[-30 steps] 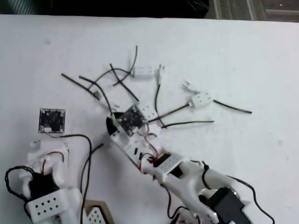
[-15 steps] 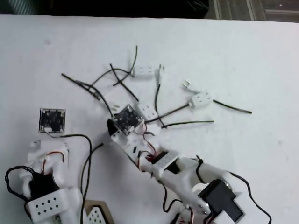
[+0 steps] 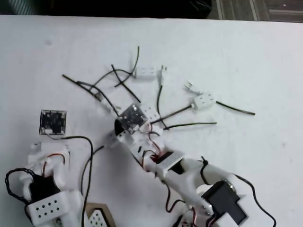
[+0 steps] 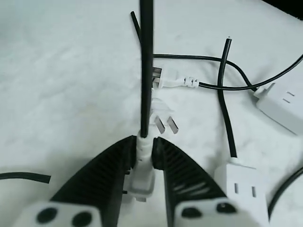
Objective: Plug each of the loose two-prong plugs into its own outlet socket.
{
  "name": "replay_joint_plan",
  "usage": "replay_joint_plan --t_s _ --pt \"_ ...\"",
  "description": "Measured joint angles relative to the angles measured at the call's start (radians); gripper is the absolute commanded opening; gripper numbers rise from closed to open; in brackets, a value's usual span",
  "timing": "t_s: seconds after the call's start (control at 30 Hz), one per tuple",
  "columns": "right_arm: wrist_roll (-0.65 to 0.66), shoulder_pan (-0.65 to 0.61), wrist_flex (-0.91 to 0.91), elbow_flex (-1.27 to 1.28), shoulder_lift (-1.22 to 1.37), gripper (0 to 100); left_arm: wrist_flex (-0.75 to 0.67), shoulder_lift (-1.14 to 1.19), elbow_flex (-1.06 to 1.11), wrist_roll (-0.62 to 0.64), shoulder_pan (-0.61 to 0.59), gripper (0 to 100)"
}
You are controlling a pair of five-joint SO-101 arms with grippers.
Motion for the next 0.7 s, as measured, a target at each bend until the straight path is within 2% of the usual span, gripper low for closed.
replay_joint_plan --t_s 0.27,0.4,0.7 --pt "-0.003 -0.017 0.002 0.000 0.000 1.6 0.000 0.000 0.000 0.000 0.000 3" --pt "-0.055 -0.018 0.003 0.000 -0.048 1.6 0.000 0.000 0.000 0.000 0.000 3" --pt "-0.072 -0.020 0.091 0.000 -0.115 1.6 0.000 0.000 0.000 0.000 0.040 3"
